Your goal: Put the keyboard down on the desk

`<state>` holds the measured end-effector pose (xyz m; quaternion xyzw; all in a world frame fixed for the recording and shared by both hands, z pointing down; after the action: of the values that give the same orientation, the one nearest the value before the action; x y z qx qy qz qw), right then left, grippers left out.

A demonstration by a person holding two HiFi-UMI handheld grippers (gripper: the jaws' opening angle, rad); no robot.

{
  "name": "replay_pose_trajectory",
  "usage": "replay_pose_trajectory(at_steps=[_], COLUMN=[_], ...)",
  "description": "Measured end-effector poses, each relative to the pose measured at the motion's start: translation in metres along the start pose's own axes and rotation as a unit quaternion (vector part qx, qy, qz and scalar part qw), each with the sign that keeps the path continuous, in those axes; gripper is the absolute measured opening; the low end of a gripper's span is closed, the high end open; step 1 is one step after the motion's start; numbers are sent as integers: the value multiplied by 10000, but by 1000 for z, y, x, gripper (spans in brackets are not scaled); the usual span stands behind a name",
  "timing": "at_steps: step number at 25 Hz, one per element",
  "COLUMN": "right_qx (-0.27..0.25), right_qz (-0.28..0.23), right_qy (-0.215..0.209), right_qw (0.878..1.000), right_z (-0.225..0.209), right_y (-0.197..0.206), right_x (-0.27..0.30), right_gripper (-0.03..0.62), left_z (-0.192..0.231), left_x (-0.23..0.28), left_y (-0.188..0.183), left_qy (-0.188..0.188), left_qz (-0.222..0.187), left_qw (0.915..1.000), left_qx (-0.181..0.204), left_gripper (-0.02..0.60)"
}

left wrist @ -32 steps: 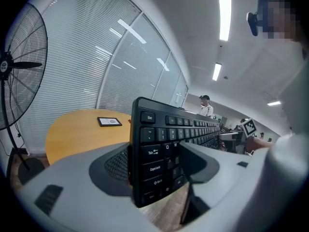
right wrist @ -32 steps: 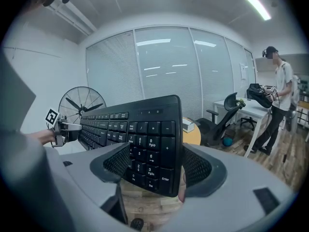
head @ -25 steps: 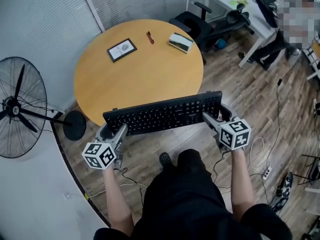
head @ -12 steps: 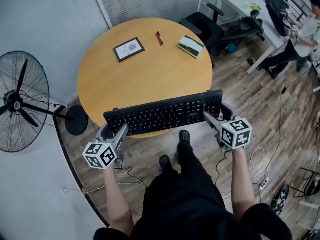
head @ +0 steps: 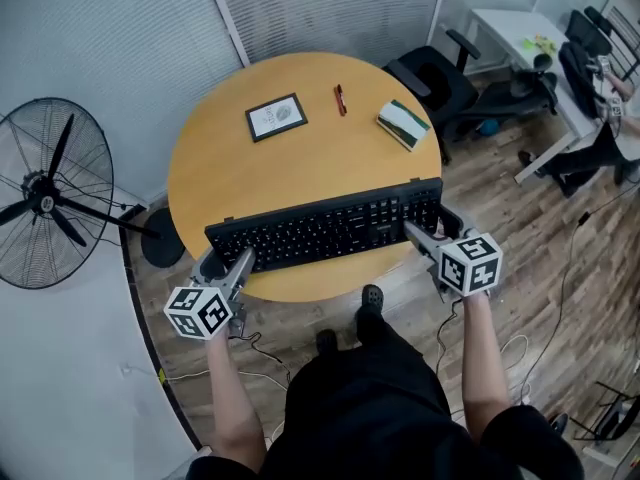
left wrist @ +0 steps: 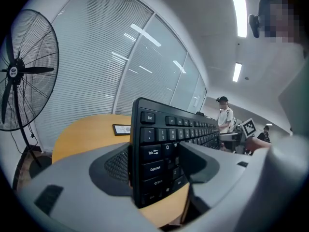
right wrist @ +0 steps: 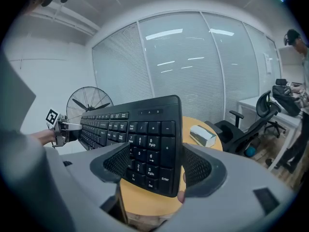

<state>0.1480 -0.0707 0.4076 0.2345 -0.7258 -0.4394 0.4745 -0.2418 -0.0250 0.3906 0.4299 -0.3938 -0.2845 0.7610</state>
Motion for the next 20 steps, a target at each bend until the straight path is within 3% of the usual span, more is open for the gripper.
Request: replay_pose_trajectory(at_steps=[11, 20], right_qx=[-226, -330], right_qz=[135, 448], right_qy=[-562, -856], right_qw=[9981, 9948], right_z=[-56, -83], right_y=[-26, -20], right_x=[59, 88], right_gripper=[347, 347], left_z=[-9, -16], left_x=[46, 68], left_y=[-4, 16], left_qy=[-590, -860], left_qz=[-93, -6], left_qw=[9980, 9949], left_qx=[-219, -520], left_gripper=[288, 288])
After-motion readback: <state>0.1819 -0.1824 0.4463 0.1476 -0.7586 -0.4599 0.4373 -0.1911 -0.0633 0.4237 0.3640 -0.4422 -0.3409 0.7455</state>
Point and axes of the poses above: the fingertips, and each gripper's own axes: x forward along the fingers, z to its left, y out of its underside, the point moved 3 cm from there along -x, backward along the fingers, and after that the axes turned 6 degrees about y, right-handed, at the moved point
